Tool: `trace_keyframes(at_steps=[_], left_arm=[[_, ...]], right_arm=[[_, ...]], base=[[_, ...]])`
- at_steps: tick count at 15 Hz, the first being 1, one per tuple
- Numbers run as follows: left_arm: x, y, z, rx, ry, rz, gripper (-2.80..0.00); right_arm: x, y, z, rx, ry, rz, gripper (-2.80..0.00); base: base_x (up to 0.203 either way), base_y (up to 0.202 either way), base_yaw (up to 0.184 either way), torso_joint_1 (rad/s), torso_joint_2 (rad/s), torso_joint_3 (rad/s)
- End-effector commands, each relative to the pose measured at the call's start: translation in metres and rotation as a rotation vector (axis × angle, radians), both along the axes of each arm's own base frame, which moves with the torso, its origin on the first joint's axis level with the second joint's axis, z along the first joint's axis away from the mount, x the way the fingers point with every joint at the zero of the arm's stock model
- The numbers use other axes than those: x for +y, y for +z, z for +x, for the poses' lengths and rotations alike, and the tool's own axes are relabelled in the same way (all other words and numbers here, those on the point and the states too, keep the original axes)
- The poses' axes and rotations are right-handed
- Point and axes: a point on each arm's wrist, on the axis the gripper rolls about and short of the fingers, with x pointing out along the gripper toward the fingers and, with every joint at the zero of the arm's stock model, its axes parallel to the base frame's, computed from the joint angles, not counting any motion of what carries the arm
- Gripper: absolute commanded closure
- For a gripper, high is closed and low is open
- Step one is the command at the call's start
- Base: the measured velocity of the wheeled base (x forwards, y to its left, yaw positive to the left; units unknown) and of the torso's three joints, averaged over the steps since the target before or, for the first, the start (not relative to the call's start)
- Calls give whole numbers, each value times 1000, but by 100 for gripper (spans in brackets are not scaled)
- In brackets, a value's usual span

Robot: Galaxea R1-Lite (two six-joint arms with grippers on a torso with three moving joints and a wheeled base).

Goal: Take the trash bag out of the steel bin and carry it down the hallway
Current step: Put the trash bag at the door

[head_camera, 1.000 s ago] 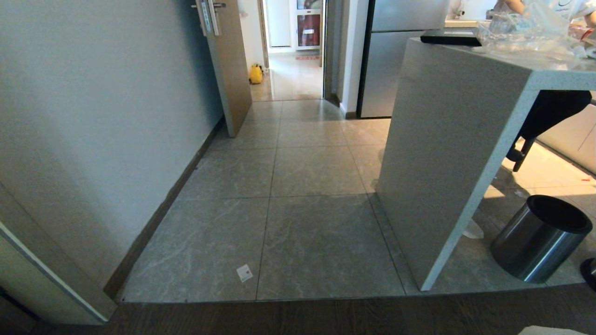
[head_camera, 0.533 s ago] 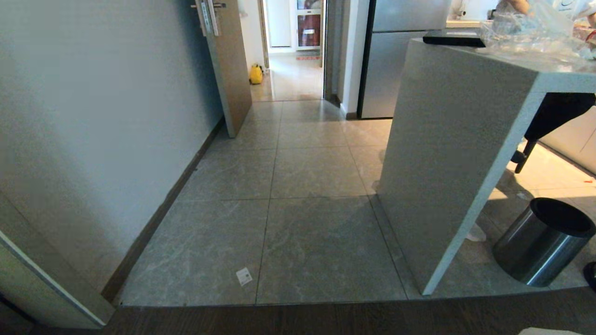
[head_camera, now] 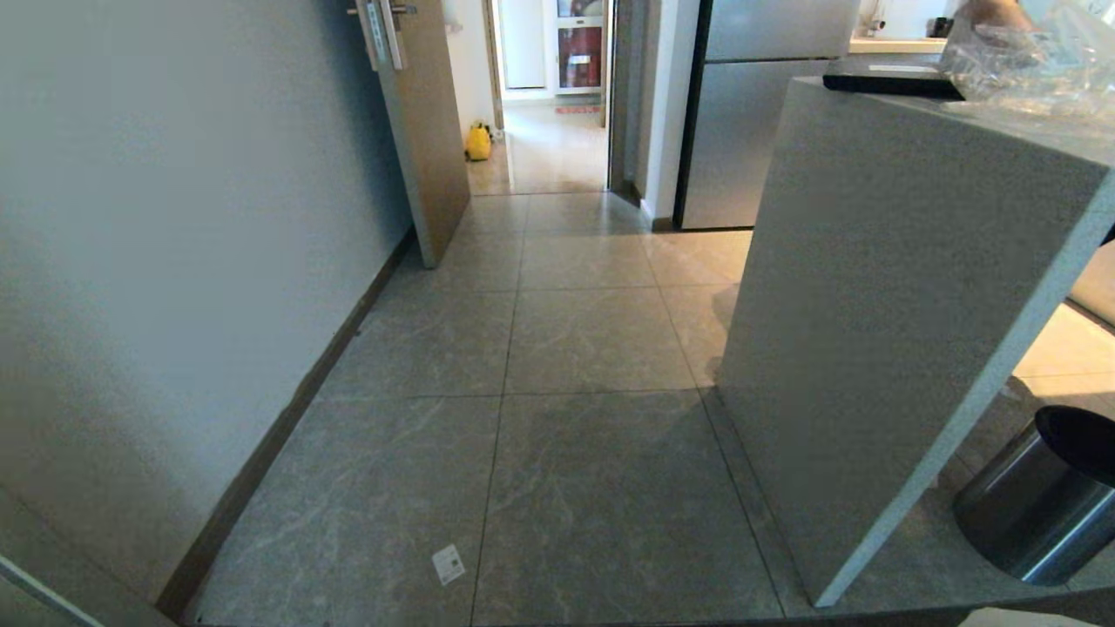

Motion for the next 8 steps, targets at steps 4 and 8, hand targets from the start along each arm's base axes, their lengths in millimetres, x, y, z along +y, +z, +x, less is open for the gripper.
trace_keyframes(at_steps=[4,8], left_arm=[[0,0,0,0,0,-1,0],[0,0,0,0,0,-2,0]], right_arm=[[0,0,0,1,1,-1,0],[0,0,0,1,1,-1,0]], base=[[188,0,1,2,1,5],[187,0,2,3,3,0]])
